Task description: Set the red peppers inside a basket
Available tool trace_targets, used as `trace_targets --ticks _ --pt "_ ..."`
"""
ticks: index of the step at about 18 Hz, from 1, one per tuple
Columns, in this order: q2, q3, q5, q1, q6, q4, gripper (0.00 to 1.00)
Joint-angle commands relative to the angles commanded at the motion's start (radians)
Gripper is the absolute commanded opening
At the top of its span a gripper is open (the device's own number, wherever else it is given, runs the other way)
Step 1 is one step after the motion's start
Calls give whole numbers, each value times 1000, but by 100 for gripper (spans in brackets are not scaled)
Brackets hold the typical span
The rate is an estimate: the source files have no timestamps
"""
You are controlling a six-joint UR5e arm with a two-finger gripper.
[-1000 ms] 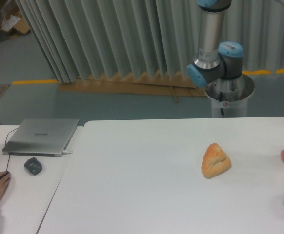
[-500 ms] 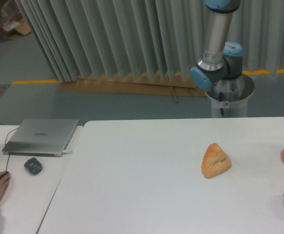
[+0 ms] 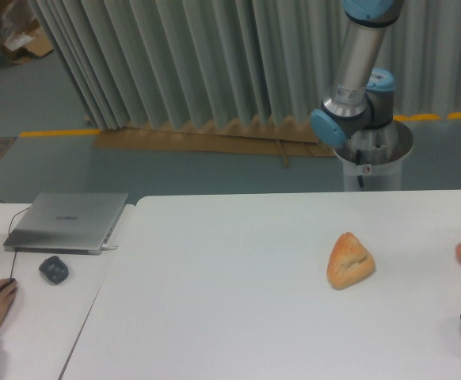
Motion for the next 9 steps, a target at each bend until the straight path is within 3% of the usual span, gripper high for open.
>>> trace_targets --ticks 1,2,6,9 --pt "-2 0 -3 2 -3 0 90" --pt "-3 0 -8 2 -12 -2 100" --pt "0 5 -9 0 -21 -2 100" --pt "11 14 -75 -6 -61 -6 100"
